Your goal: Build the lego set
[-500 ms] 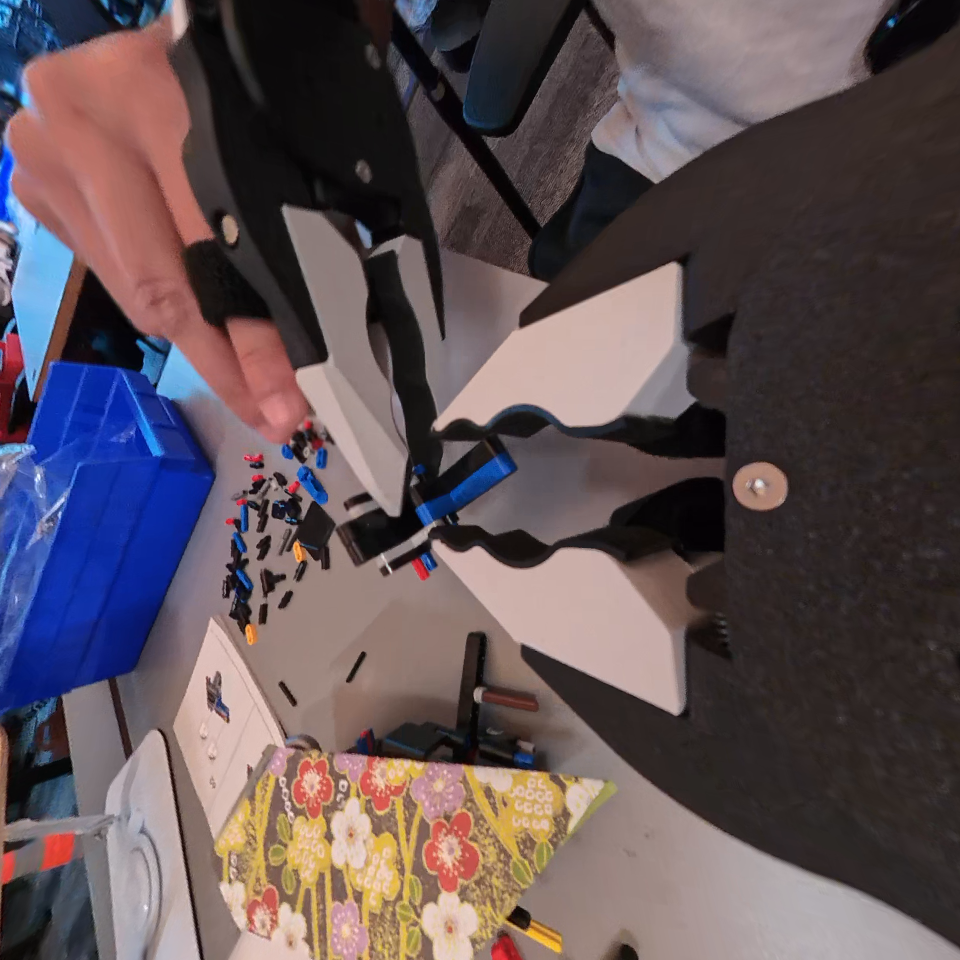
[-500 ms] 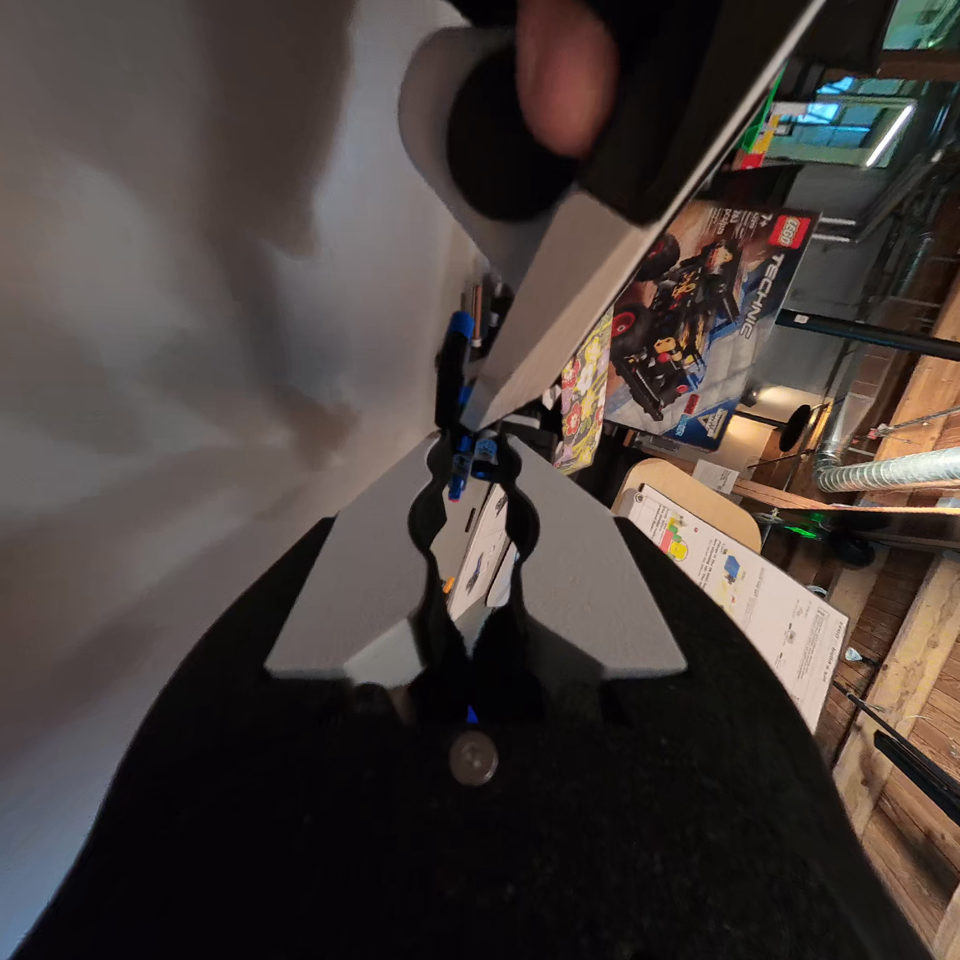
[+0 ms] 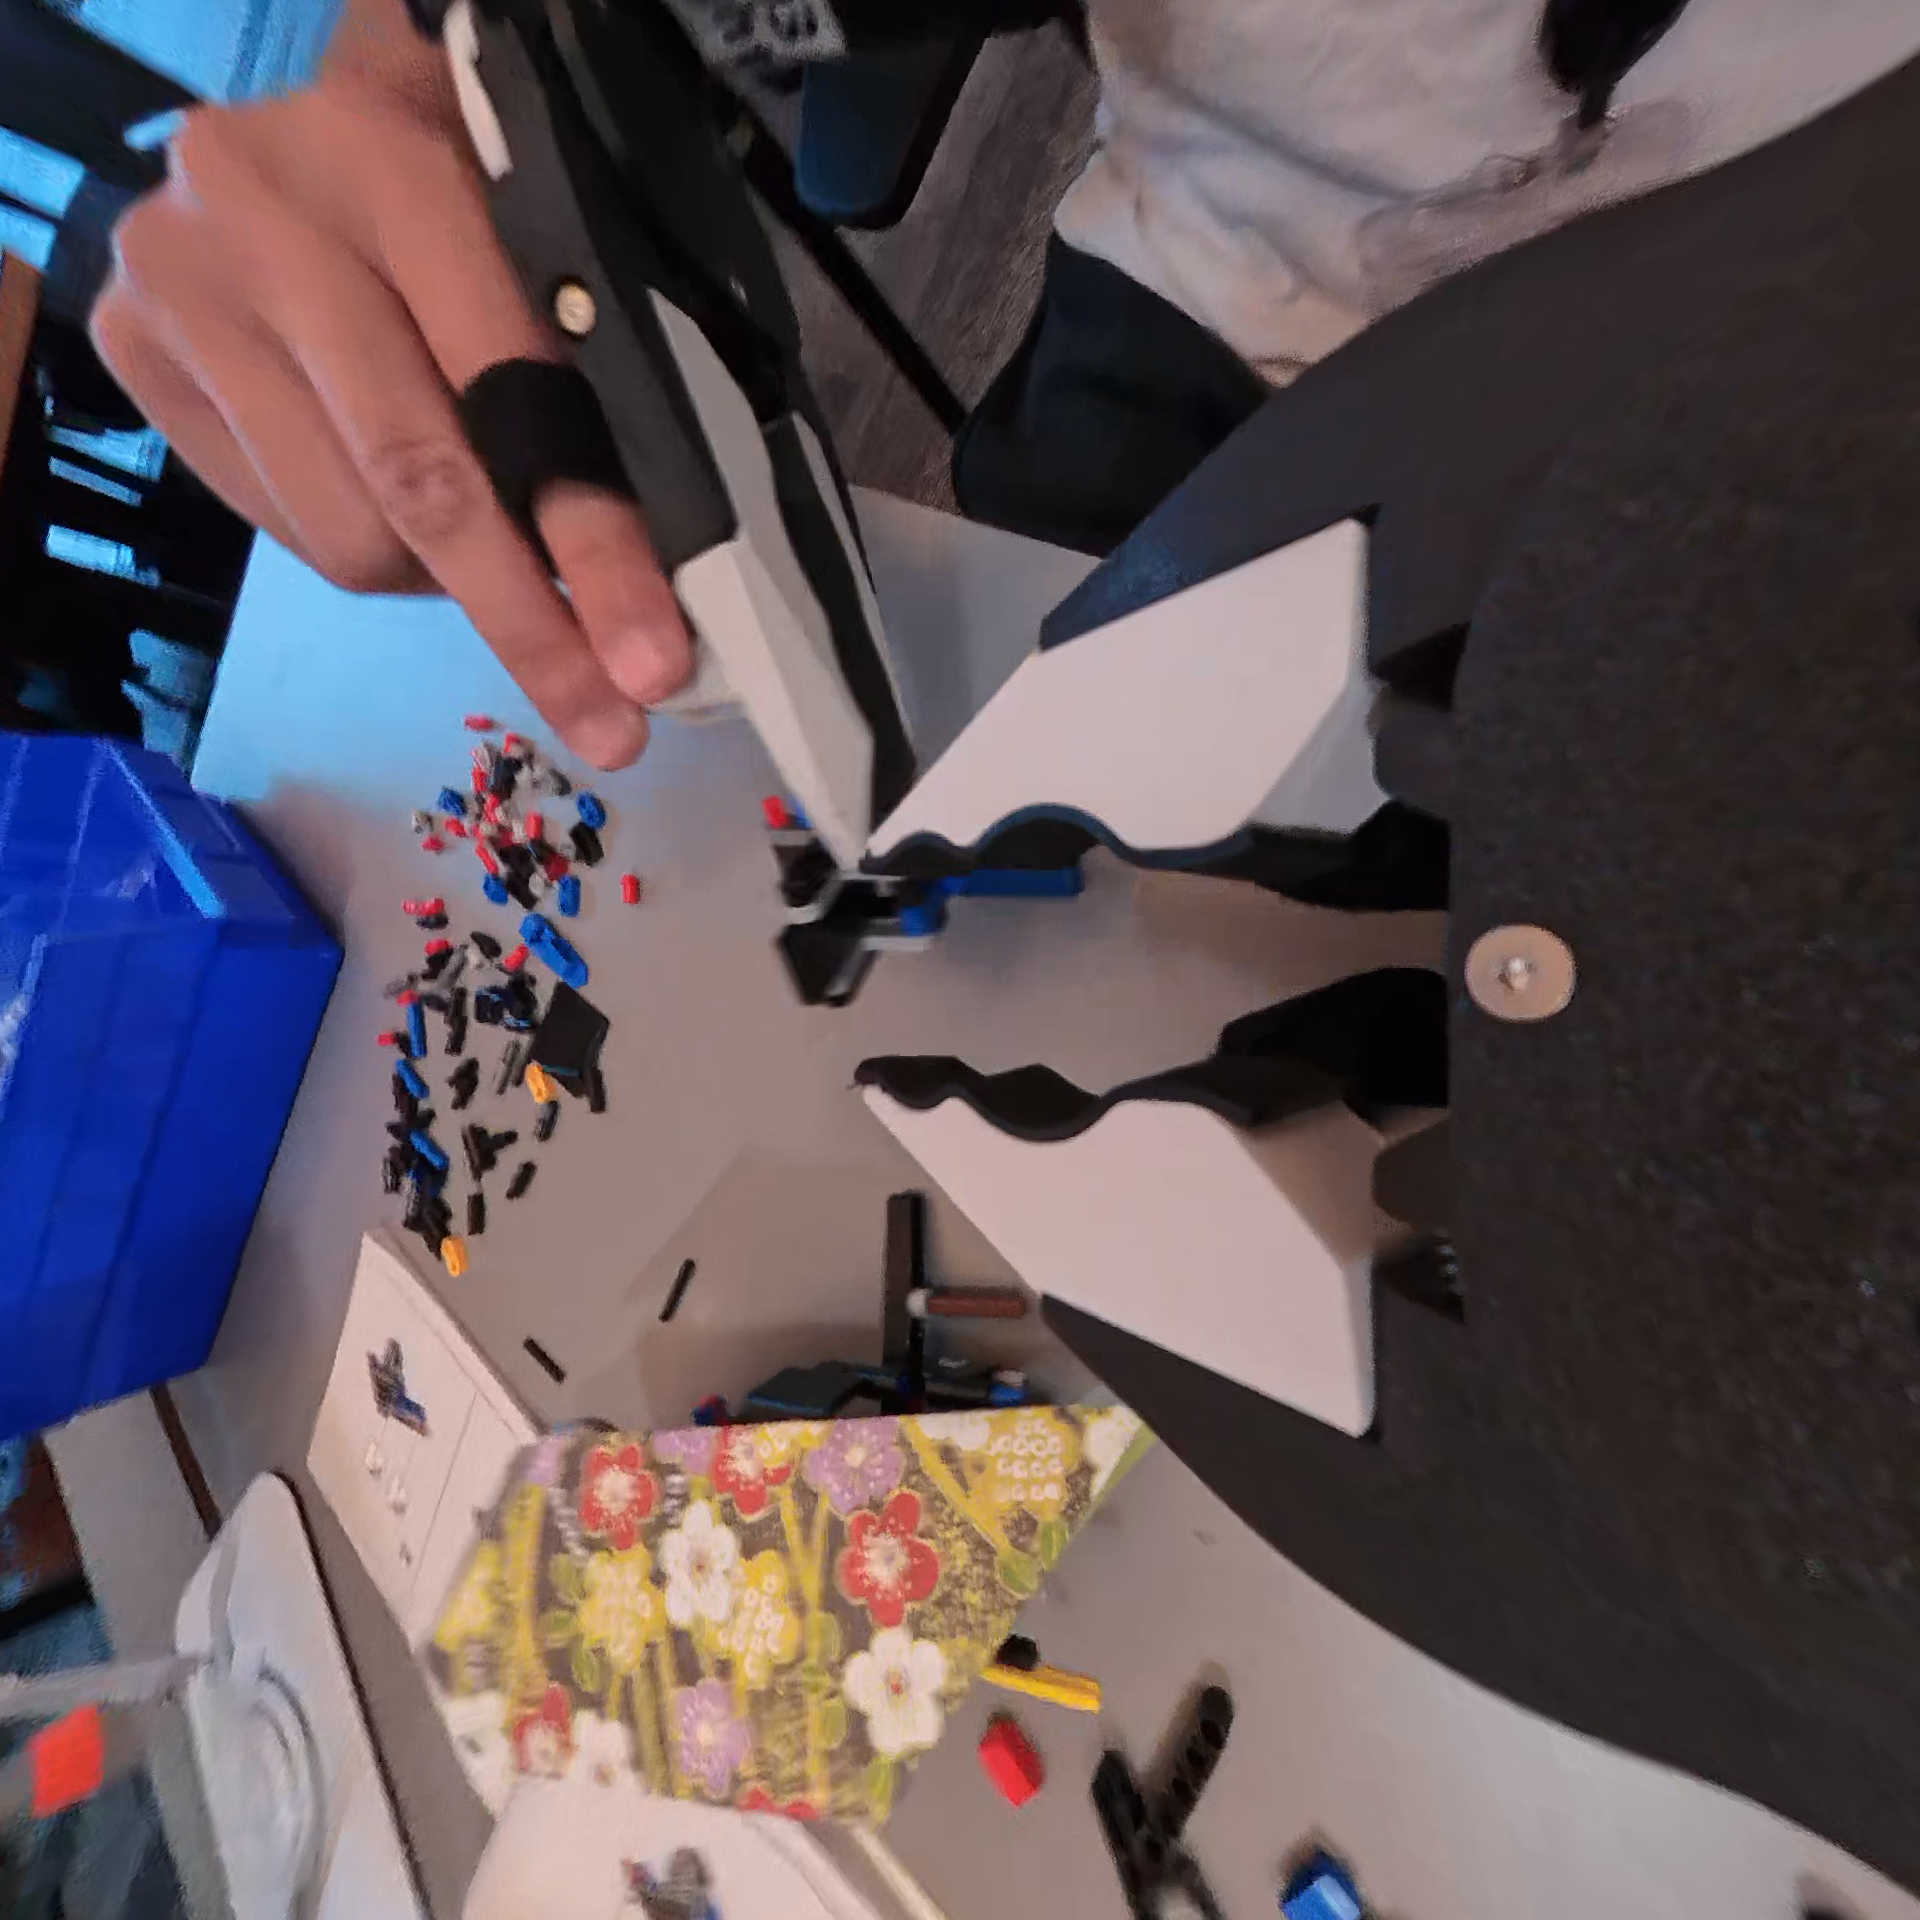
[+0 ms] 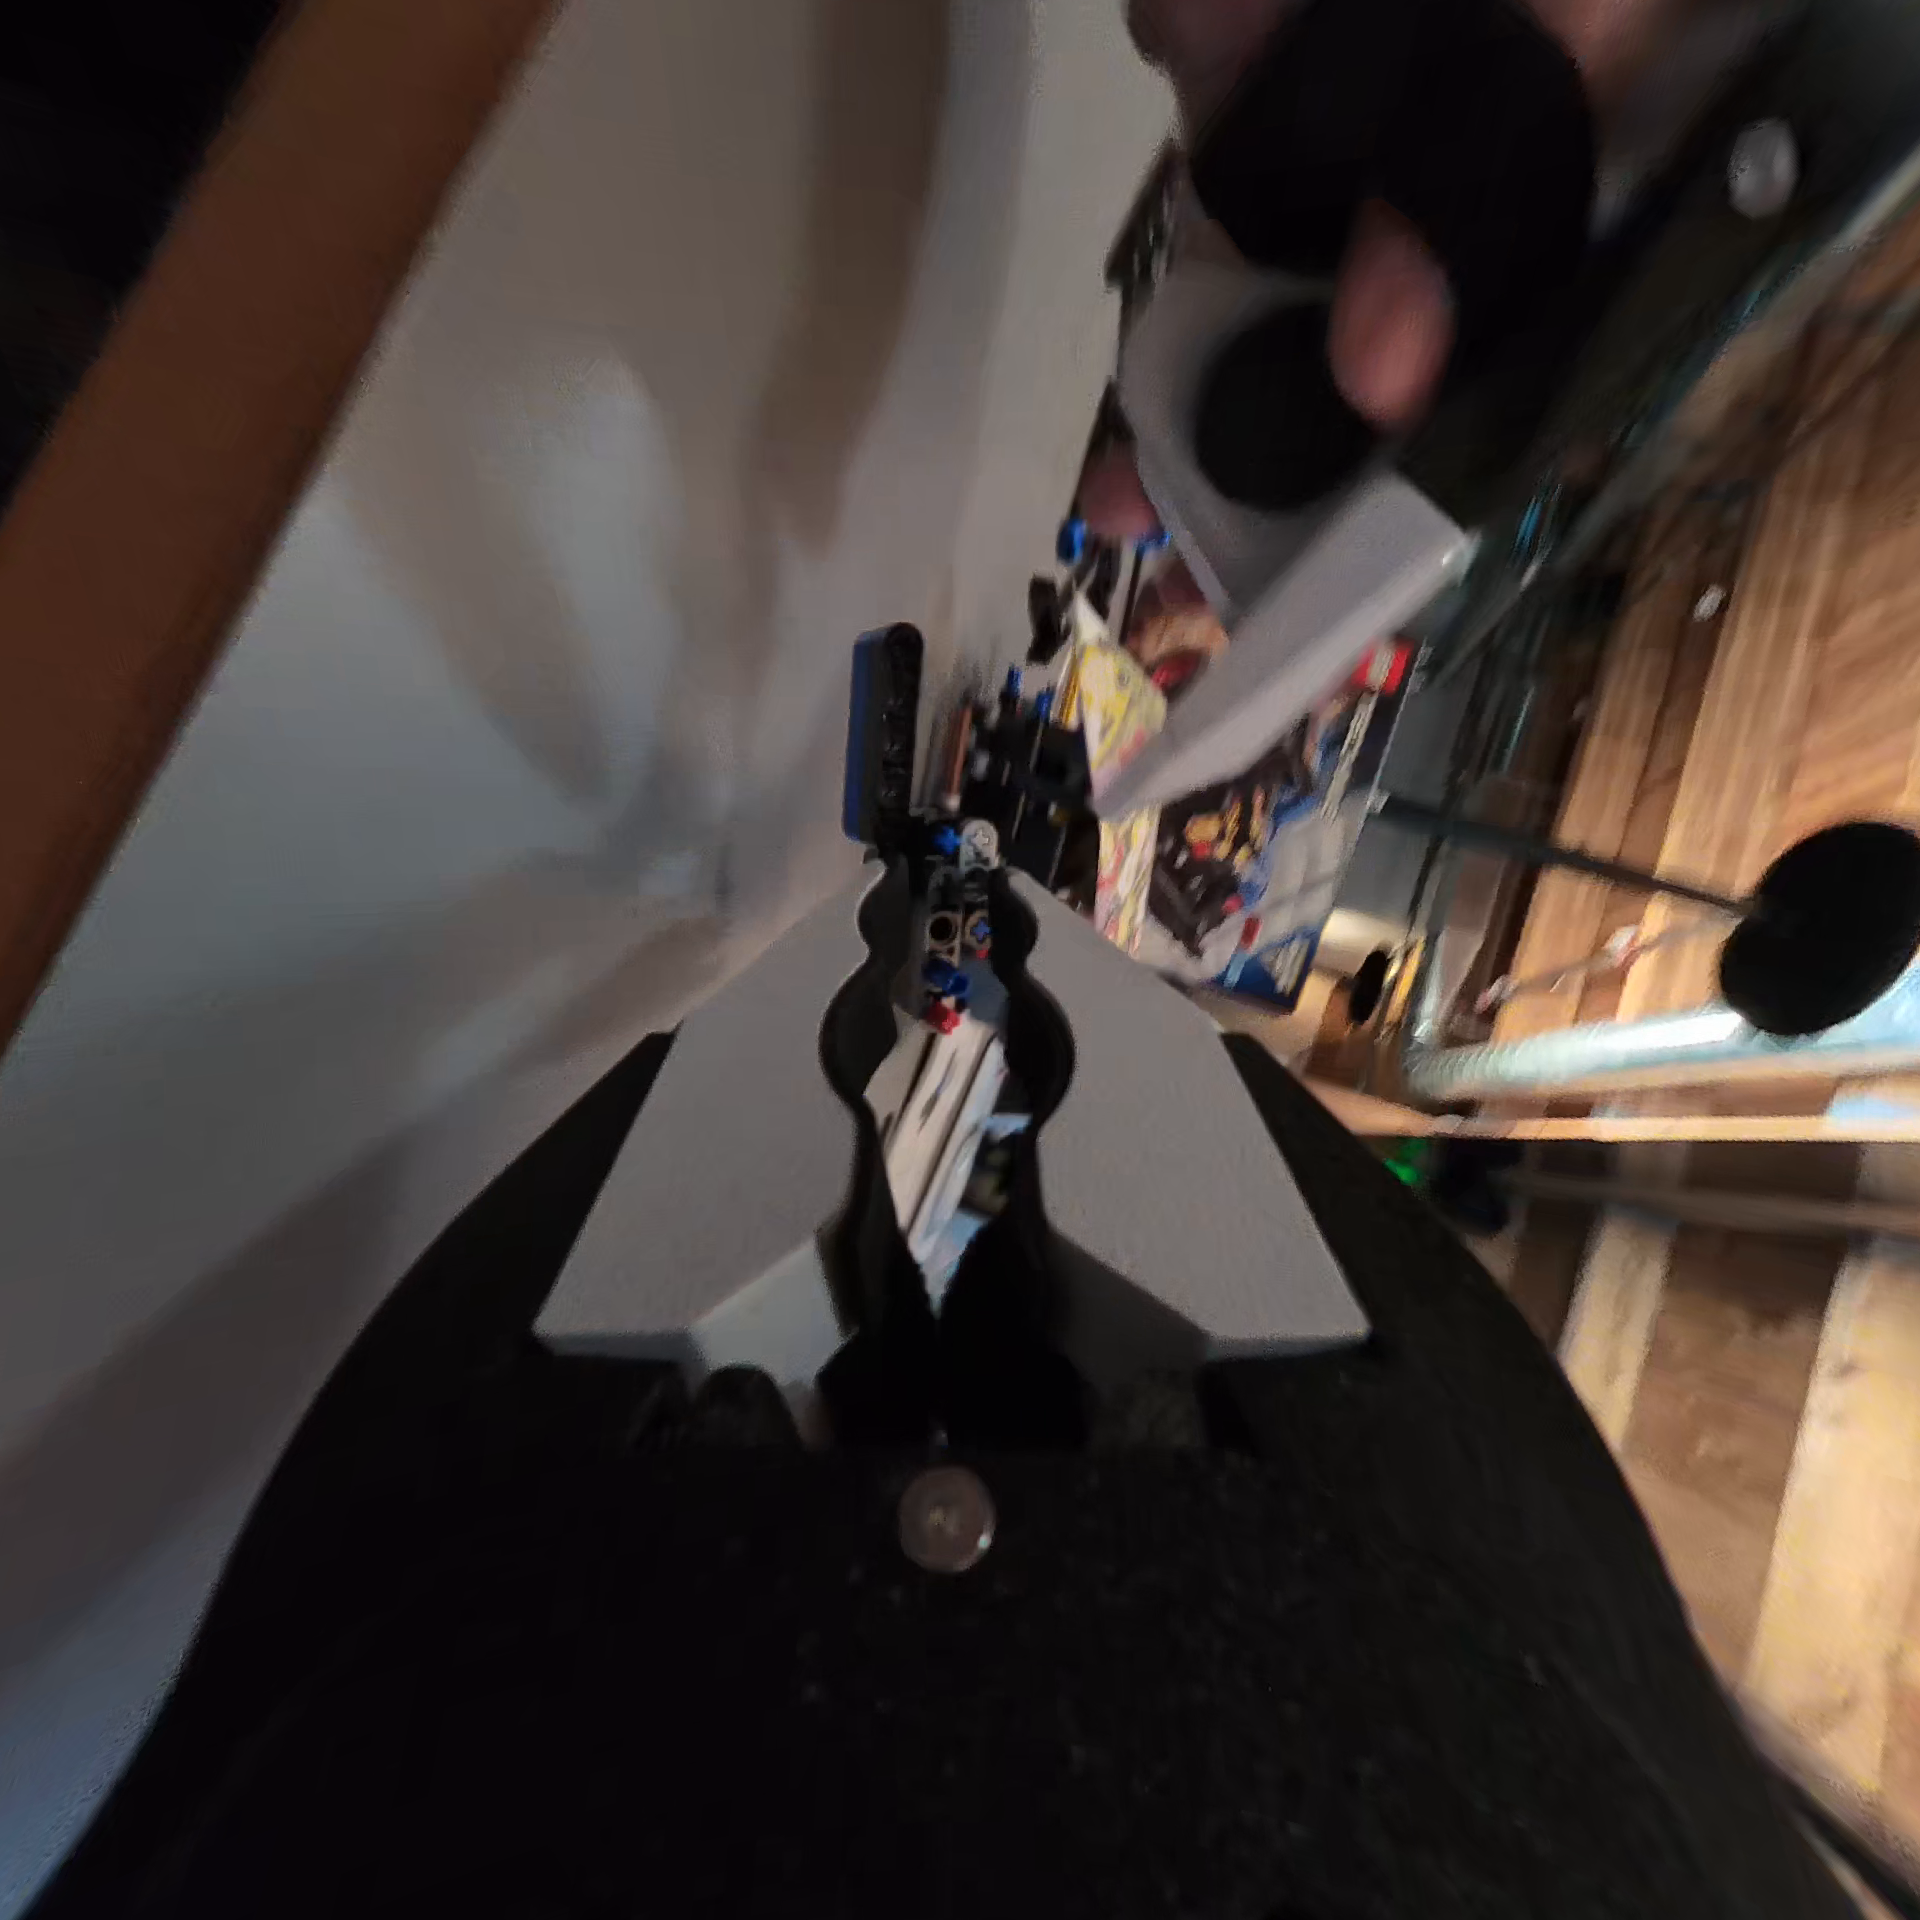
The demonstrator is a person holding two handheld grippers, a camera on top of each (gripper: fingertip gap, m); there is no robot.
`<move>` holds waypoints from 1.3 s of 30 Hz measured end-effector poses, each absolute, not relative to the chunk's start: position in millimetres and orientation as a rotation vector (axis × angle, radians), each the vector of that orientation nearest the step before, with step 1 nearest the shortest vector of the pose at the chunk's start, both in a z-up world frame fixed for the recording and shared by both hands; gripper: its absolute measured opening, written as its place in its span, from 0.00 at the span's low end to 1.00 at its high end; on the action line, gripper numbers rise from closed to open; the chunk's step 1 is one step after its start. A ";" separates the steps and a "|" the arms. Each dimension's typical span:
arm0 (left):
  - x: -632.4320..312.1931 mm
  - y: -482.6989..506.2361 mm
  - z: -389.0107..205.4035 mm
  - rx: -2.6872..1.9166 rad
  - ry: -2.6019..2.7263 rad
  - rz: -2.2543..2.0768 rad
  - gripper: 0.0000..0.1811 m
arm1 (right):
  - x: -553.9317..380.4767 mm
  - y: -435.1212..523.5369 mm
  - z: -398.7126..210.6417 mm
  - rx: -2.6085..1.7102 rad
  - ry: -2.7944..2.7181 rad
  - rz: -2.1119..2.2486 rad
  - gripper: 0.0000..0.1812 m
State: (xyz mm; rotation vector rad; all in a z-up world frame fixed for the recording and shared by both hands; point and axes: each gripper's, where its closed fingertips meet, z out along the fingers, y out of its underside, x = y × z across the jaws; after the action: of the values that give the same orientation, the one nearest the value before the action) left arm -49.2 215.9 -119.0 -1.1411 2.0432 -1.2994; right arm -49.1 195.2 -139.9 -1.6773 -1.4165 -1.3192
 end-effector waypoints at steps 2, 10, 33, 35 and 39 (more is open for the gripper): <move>-53.4 207.5 -110.7 -0.879 2.155 -1.255 0.18 | -60.1 193.7 -141.3 -1.560 -1.541 -1.312 0.07; -56.4 207.3 -134.1 -0.231 2.572 -0.790 0.19 | -59.7 191.3 -137.9 -1.466 -1.684 -1.226 0.04; -29.6 224.0 -149.7 -1.018 1.991 -0.967 0.03 | 78.7 143.4 -131.6 -2.063 0.081 -0.311 0.25; -26.5 220.6 -149.8 -1.018 1.995 -0.944 0.03 | 97.8 139.3 -128.7 -1.996 0.255 -0.162 0.19; -23.2 214.2 -154.6 -1.035 2.024 -0.963 0.03 | 139.1 146.1 -125.1 -2.008 0.369 0.061 0.25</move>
State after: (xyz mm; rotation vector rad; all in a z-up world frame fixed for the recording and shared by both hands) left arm -23.2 214.2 -154.6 -1.0349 2.0236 -0.9635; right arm 139.1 146.1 -125.1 -2.0081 0.3693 0.0605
